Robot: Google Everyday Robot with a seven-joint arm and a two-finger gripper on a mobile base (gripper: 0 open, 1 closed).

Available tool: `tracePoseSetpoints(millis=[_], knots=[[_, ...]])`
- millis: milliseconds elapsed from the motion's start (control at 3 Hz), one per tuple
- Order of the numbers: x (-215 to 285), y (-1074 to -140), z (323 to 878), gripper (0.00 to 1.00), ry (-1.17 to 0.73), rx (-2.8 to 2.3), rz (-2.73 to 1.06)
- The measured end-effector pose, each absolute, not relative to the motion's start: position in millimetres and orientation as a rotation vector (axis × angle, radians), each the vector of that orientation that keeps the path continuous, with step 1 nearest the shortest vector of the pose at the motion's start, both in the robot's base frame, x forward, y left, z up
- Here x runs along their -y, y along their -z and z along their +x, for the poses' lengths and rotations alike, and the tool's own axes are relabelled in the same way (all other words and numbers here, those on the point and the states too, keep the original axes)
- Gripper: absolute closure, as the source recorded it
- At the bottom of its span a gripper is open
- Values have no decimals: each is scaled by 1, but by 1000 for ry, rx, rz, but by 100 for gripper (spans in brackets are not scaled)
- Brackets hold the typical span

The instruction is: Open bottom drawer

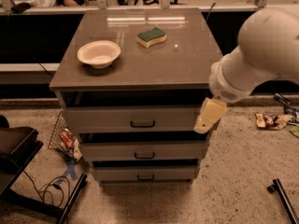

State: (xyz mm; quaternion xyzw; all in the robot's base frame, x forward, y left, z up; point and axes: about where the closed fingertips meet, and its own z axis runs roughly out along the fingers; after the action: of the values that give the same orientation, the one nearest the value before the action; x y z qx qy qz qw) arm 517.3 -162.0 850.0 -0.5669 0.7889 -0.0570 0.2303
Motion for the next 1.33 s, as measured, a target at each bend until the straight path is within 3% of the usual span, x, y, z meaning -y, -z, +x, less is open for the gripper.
tracePoseSetpoints(millis=[667, 1333], knots=[[139, -749, 546, 0, 309, -2137, -1493], [133, -654, 474, 0, 460, -2172, -1638]])
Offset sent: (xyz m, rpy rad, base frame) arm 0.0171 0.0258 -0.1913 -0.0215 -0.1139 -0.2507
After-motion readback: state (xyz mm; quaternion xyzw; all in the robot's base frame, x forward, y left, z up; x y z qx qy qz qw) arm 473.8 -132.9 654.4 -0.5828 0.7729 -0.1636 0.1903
